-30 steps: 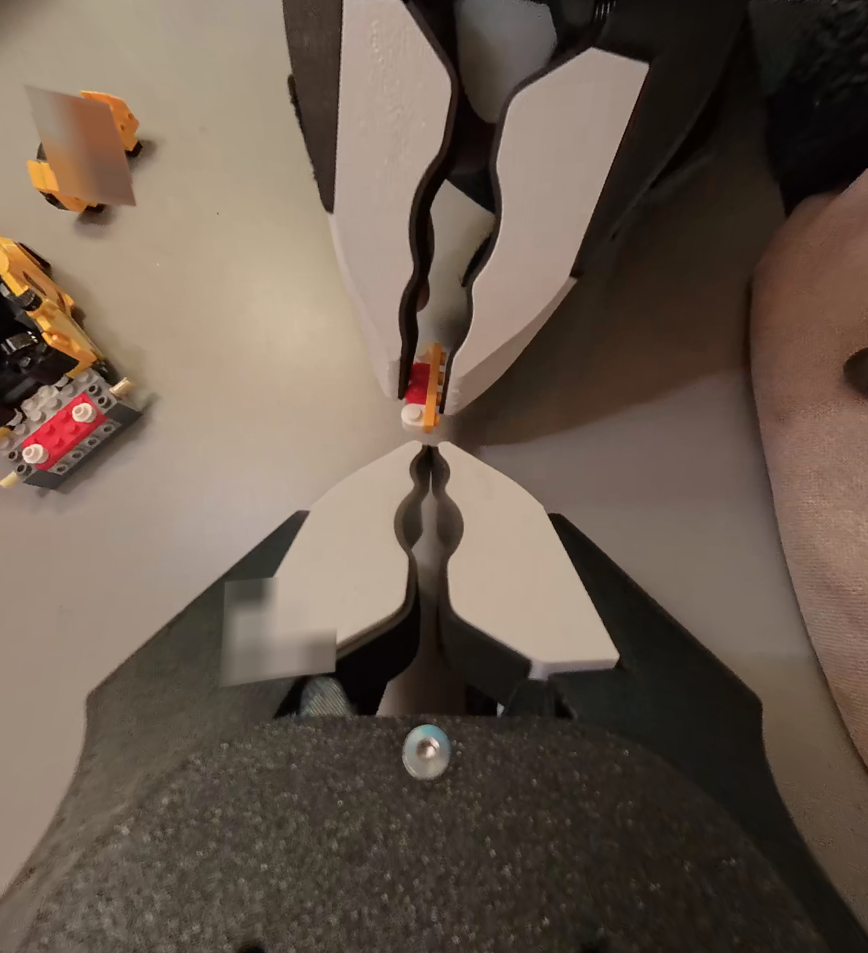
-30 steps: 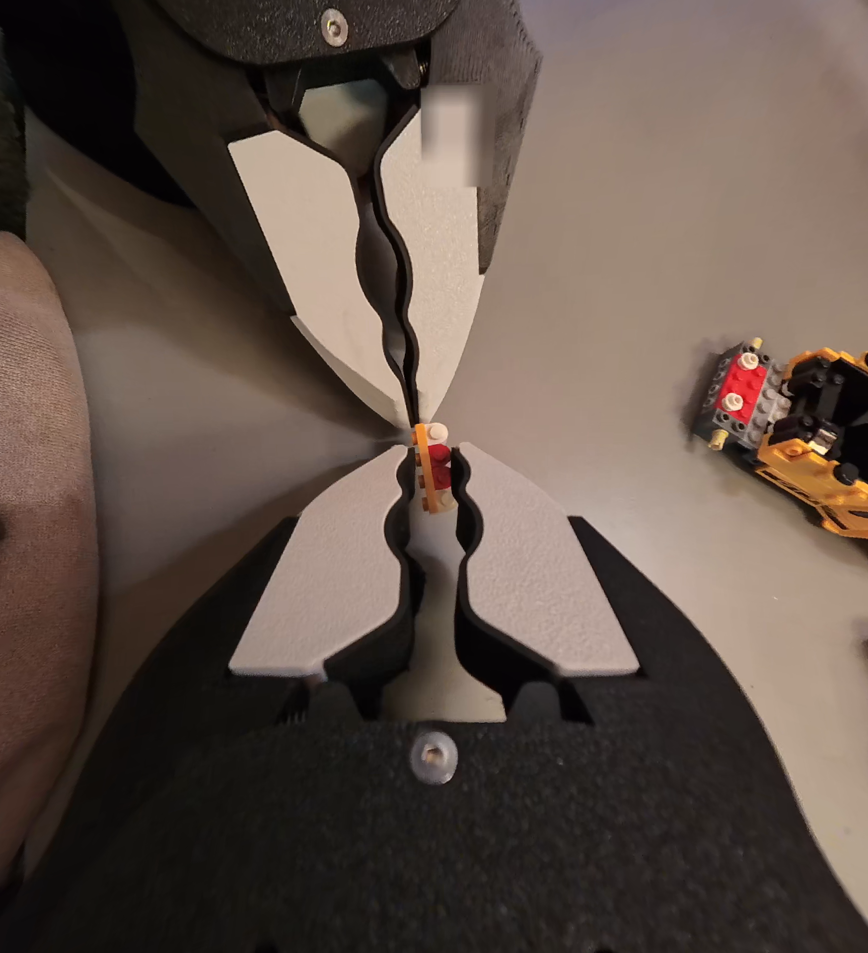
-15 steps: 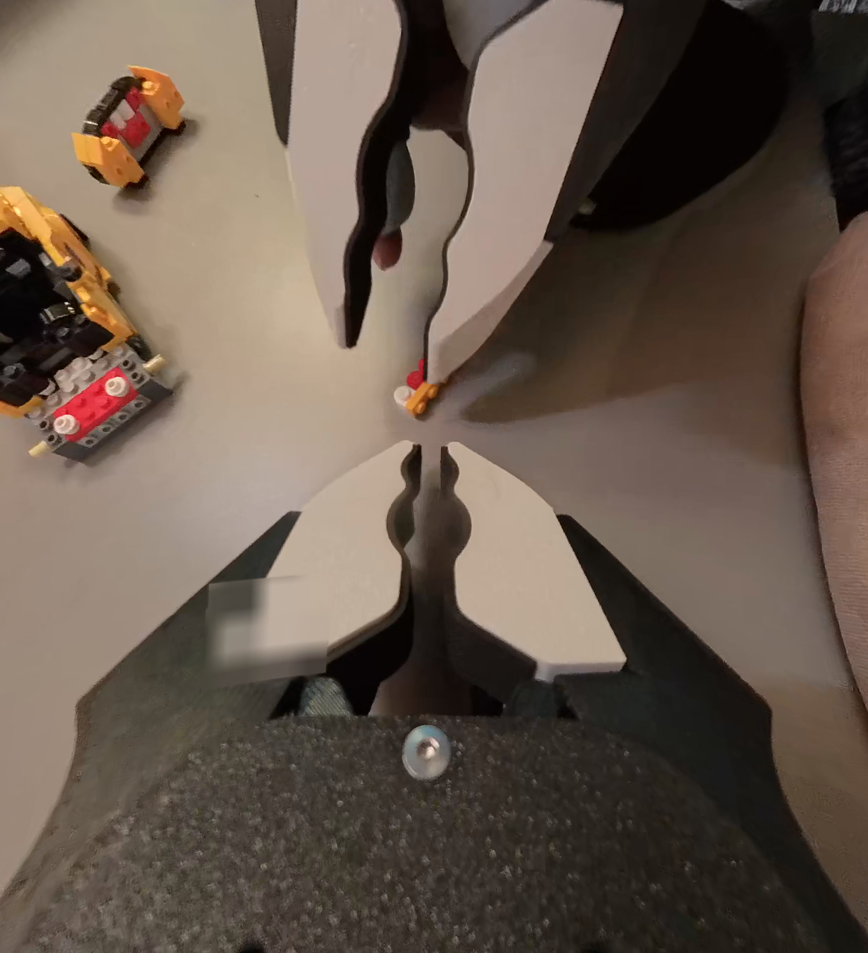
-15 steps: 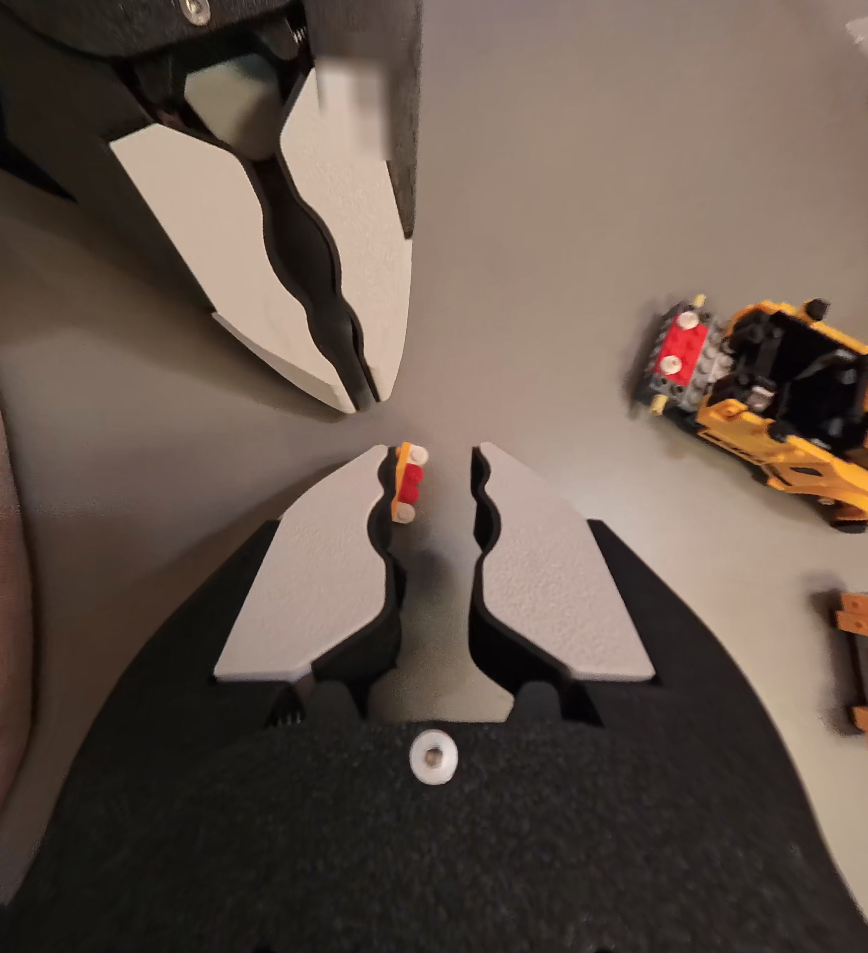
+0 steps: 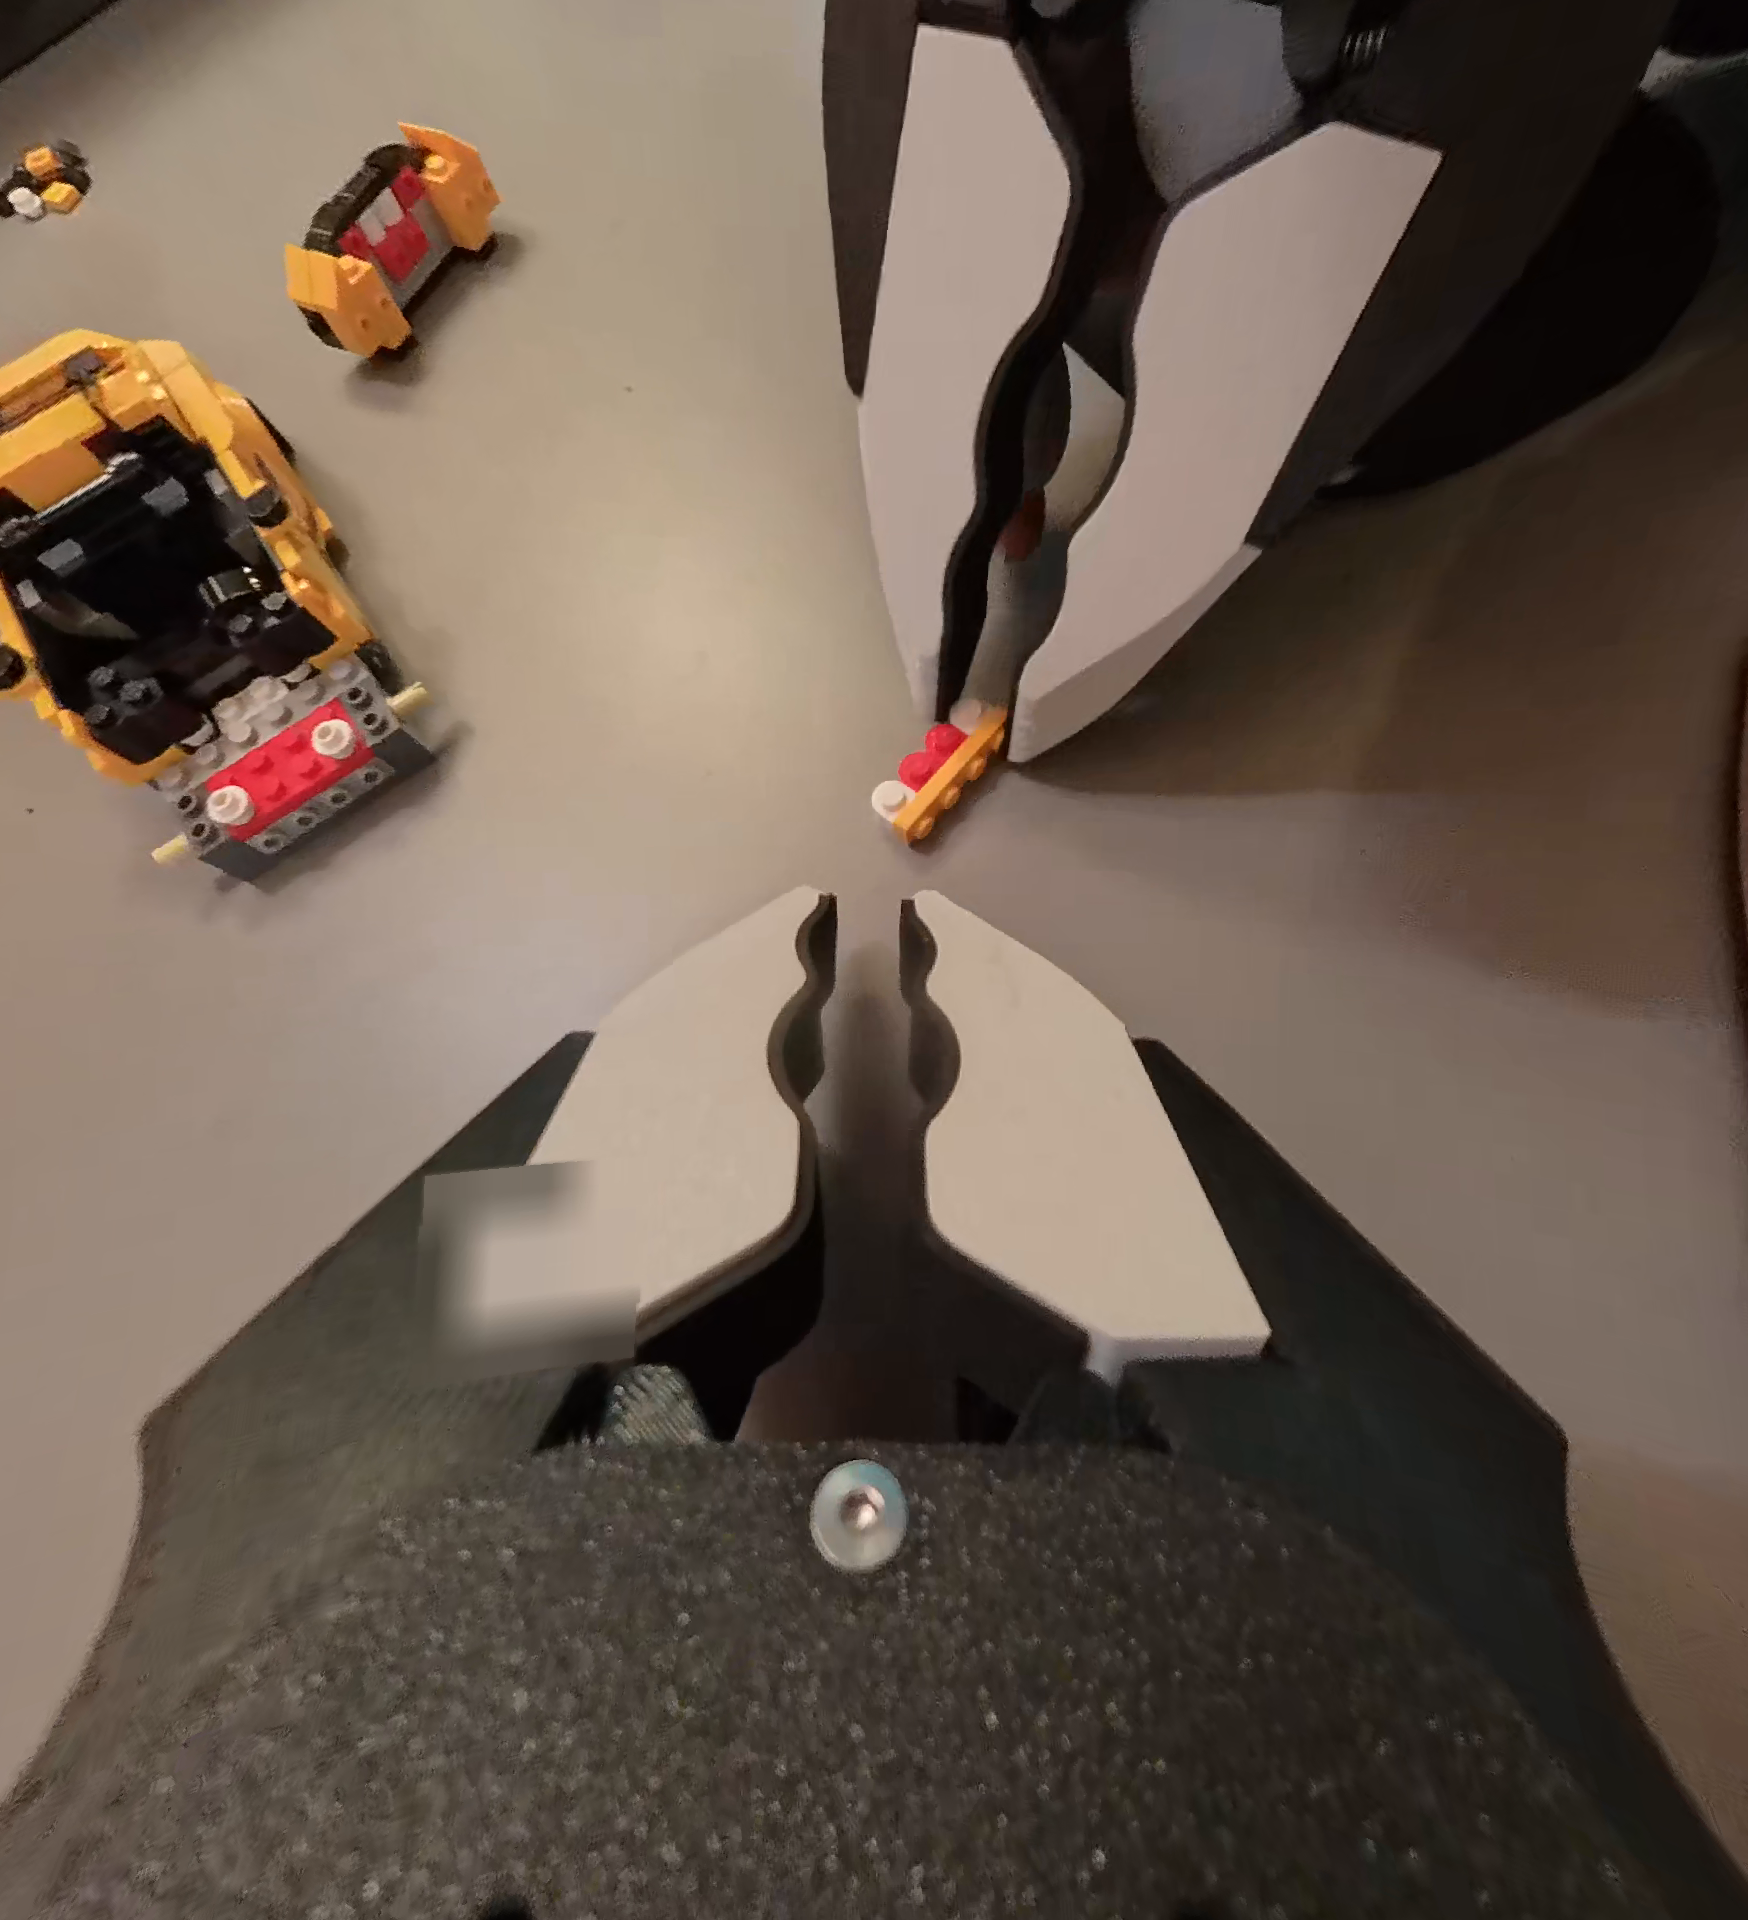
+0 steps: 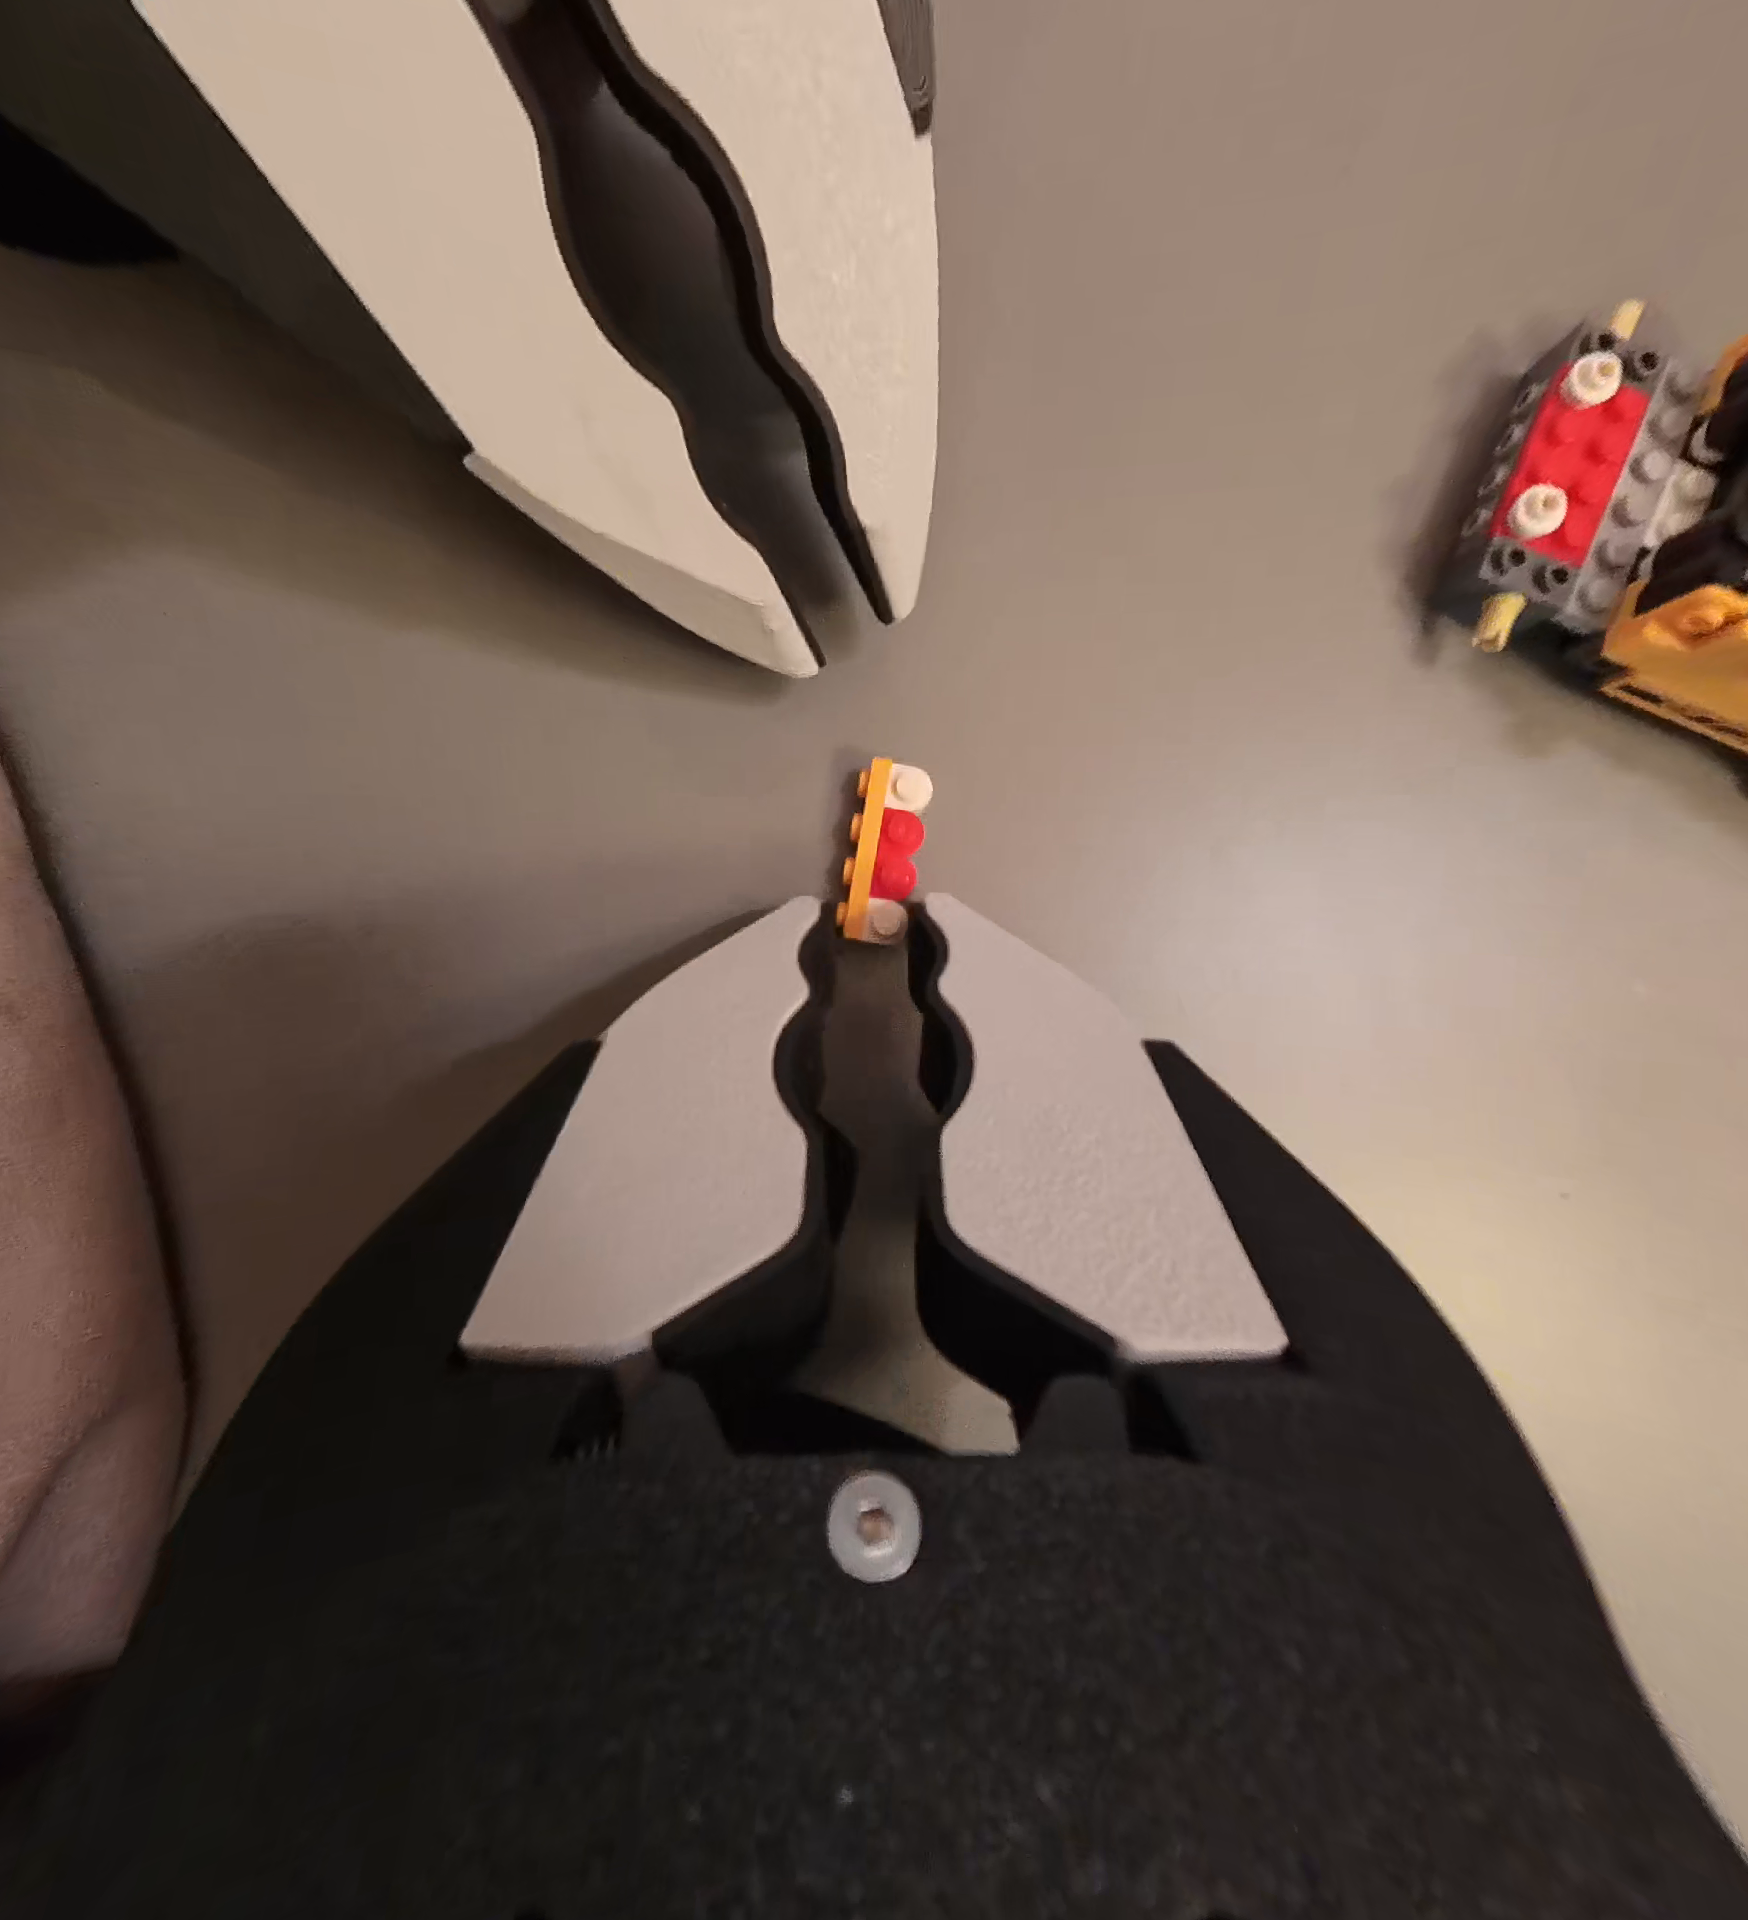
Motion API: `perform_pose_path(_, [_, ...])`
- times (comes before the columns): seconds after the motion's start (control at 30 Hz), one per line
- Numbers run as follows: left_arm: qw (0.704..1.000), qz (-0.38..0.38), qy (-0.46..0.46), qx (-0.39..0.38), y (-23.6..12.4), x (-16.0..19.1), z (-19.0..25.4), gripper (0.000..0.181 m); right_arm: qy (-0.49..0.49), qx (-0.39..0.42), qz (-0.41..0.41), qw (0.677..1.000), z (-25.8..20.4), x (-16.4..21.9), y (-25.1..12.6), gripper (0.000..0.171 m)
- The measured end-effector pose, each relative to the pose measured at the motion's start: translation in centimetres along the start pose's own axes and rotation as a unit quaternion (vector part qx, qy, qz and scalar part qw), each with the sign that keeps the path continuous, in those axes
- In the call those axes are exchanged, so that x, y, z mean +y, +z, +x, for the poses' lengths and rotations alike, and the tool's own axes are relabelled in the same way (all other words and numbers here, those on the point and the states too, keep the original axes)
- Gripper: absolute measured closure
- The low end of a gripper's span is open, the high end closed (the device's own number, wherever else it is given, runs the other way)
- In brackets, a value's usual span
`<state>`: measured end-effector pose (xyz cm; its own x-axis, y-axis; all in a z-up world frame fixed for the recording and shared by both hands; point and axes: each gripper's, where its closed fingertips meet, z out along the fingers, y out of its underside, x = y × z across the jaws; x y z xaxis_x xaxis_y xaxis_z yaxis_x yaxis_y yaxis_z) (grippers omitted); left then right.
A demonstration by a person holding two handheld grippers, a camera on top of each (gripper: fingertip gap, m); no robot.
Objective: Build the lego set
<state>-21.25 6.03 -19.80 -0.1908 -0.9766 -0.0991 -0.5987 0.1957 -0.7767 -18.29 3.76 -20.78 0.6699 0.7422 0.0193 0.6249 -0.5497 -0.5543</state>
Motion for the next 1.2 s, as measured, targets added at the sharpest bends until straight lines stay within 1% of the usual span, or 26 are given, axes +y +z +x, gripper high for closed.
perform_pose_path(0.07, [1.0, 0.008, -0.007, -0.007, -0.2, -0.1, -0.4, 0.17, -0.028, 0.016, 0.001, 0.999, 1.1, -0.3, 0.1, 0.158])
perform_pose_path(0.17, [0.999, 0.019, -0.02, -0.018, -0.5, -0.3, -1.1, 0.169, -0.085, 0.049, 0.02, 0.995, 4.8, -1.1, -0.3, 0.158])
perform_pose_path(0.23, [0.999, 0.02, -0.025, -0.025, -0.6, -0.2, -1.5, 0.169, -0.122, 0.065, 0.009, 0.99, 7.5, -1.1, -0.7, 0.158])
perform_pose_path(0.33, [0.999, 0.018, -0.023, -0.04, -0.6, -0.1, -2.0, 0.169, -0.168, 0.065, -0.014, 0.984, 10.2, -0.8, -0.7, 0.158])
perform_pose_path(0.4, [0.998, 0.016, -0.021, -0.051, -0.7, 0.0, -2.3, 0.169, -0.206, 0.078, -0.025, 0.975, 11.2, -0.5, -0.5, 0.158])
perform_pose_path(0.47, [0.998, 0.012, -0.018, -0.063, -0.7, 0.2, -2.7, 0.168, -0.24, 0.109, -0.035, 0.964, 11.8, -0.2, -0.2, 0.158])
perform_pose_path(0.53, [0.998, 0.009, -0.019, -0.065, -0.6, 0.2, -2.8, 0.168, -0.255, 0.128, -0.024, 0.958, 11.8, -0.3, 0.1, 0.158])
perform_pose_path(0.77, [0.998, -0.007, -0.013, -0.067, -0.3, 0.7, -2.8, 0.168, -0.235, 0.14, 0.012, 0.962, 11.6, -0.6, 0.2, 0.158])
perform_pose_path(0.87, [0.998, -0.006, -0.014, -0.067, -0.3, 0.7, -2.9, 0.167, -0.229, 0.123, 0.025, 0.965, 11.1, -0.6, -0.2, 0.152])
perform_pose_path(0.97, [0.998, -0.002, -0.014, -0.068, -0.4, 0.6, -2.9, 0.167, -0.207, 0.11, 0.048, 0.971, 10.7, -0.5, -1.5, 0.149])
perform_pose_path(1.13, [0.997, 0.016, -0.019, -0.069, -0.8, 0.1, -3.0, 0.168, -0.081, 0.116, 0.101, 0.985, 10.6, 0.7, -4.6, 0.149])
perform_pose_path(1.2, [0.996, 0.035, -0.029, -0.071, -1.2, -0.4, -3.2, 0.169, -0.017, 0.096, 0.136, 0.986, 9.9, 0.6, -5.1, 0.149])
